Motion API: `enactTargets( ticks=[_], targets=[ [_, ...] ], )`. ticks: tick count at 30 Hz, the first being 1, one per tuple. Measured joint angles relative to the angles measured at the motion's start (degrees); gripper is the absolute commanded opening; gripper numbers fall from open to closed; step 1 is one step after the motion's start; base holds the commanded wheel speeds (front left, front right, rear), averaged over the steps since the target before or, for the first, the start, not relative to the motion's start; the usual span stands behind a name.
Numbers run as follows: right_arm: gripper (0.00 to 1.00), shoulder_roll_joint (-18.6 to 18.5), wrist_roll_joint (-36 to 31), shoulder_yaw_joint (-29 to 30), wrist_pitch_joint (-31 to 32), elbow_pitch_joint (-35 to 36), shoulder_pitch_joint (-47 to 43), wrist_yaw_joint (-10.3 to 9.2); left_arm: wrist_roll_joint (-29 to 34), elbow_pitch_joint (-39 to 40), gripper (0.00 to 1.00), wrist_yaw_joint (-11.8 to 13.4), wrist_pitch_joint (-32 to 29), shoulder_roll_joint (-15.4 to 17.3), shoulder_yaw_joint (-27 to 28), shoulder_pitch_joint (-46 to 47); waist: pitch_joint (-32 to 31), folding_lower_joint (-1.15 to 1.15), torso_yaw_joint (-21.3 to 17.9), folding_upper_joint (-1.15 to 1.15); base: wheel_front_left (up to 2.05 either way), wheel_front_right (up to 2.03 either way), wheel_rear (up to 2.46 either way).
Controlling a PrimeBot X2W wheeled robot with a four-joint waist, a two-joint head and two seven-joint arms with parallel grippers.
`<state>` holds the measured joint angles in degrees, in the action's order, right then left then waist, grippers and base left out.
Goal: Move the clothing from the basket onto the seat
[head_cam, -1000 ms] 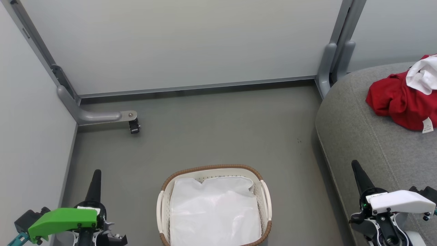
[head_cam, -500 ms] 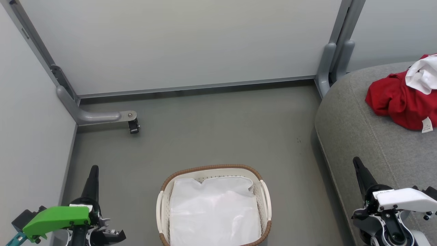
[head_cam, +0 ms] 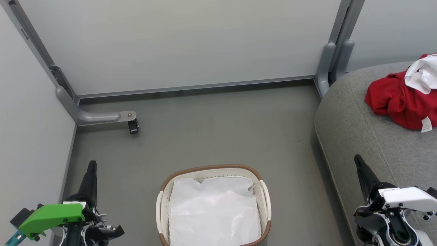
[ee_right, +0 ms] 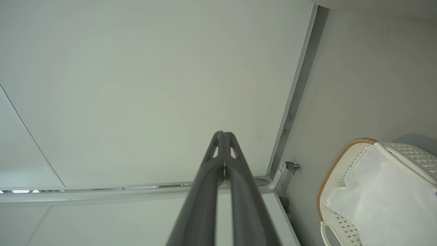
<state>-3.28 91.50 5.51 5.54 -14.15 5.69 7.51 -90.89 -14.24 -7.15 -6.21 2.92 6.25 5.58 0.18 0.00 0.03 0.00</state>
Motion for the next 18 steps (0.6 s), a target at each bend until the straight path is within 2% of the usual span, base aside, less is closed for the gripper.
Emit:
enactTargets(
  ticks=[18],
  targets=[
    [0.00, 0.05, 1.32, 0.41, 0.49, 0.07, 0.24, 0.00, -1.42, 0.15, 0.00, -0.24, -0.30, -0.08, 0.35, 0.37, 0.00, 0.00, -0.03, 0.00, 0.00, 0.00, 0.00]
  ],
)
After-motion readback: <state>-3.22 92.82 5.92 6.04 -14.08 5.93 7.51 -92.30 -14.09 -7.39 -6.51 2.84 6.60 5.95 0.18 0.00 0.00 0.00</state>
